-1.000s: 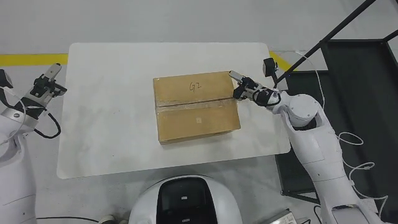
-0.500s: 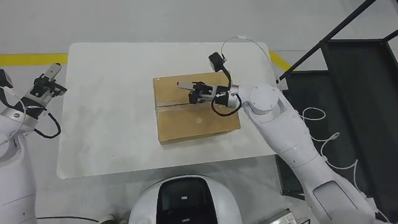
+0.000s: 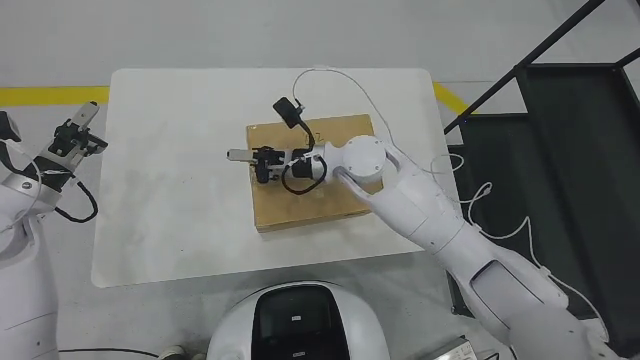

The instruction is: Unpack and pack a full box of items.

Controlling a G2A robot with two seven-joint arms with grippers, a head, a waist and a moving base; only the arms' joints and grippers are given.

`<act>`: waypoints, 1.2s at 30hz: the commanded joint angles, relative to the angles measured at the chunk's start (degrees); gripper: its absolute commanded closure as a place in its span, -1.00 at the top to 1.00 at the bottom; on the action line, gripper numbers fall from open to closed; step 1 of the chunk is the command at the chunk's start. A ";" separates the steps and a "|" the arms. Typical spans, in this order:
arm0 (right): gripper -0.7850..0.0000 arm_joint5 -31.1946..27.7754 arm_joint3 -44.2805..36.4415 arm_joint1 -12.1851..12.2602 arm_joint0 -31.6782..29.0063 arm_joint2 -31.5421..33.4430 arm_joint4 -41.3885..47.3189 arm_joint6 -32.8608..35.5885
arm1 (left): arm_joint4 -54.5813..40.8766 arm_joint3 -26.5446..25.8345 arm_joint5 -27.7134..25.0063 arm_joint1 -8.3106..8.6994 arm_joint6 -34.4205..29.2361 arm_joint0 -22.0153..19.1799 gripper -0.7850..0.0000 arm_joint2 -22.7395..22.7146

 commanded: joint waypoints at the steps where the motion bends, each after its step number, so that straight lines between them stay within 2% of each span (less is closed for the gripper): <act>1: 1.00 0.36 0.73 -0.35 0.46 -0.77 -0.94 -0.16 | 0.00 0.00 0.00 0.00 0.00 0.00 1.00 0.00; 8: 1.00 1.33 1.20 -0.26 0.14 0.36 -2.44 0.93 | 0.00 0.00 0.00 0.00 0.00 0.00 1.00 0.00; 17: 1.00 5.87 -5.78 2.10 -4.02 4.73 -8.09 4.99 | 0.00 0.00 0.00 0.00 0.00 0.00 1.00 0.00; 36: 1.00 9.72 -12.51 7.42 -15.04 21.74 -13.58 6.60 | 0.00 0.00 0.00 0.00 0.00 0.00 1.00 0.00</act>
